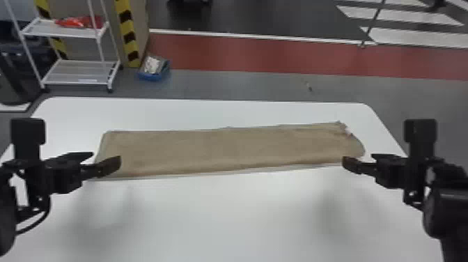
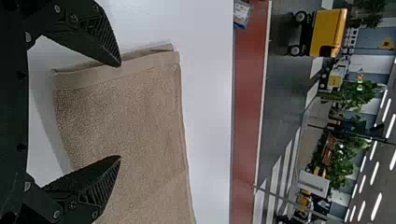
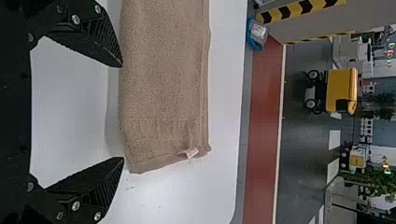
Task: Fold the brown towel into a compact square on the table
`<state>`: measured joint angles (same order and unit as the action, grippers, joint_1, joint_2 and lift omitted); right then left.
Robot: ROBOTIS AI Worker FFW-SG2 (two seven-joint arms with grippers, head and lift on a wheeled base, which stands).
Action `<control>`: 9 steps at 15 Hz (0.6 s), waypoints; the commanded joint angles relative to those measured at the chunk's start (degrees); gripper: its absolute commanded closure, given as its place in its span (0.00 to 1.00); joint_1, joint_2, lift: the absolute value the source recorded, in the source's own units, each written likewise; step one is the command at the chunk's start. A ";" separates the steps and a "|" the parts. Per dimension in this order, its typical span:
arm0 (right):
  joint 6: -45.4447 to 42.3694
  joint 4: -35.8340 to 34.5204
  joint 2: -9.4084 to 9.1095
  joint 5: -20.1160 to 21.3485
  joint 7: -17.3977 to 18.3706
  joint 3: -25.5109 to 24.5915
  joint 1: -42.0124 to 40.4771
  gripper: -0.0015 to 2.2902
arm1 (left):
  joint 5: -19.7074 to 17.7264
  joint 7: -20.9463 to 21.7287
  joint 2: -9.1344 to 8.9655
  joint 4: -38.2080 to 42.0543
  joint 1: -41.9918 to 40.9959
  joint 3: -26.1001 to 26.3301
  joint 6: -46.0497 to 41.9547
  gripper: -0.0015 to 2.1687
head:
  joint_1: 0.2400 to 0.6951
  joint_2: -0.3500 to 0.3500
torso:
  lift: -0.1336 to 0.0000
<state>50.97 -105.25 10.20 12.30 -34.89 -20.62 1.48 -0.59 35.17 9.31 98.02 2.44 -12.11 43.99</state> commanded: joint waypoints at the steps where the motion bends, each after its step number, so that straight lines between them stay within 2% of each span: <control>1: -0.03 0.23 0.09 0.00 0.00 -0.74 -0.16 0.09 | 0.42 -0.27 0.00 -4.33 2.75 1.04 -0.08 0.10 | 1.00 0.31 | 0.08; 9: -1.62 1.63 0.26 -0.26 0.00 -1.09 -0.16 0.09 | 0.51 -1.42 0.00 -8.37 5.47 2.35 -0.08 0.10 | 1.00 0.28 | 0.08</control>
<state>49.51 -104.03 10.32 12.12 -34.89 -21.62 1.31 -0.06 34.00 9.31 89.71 7.79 -9.53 43.90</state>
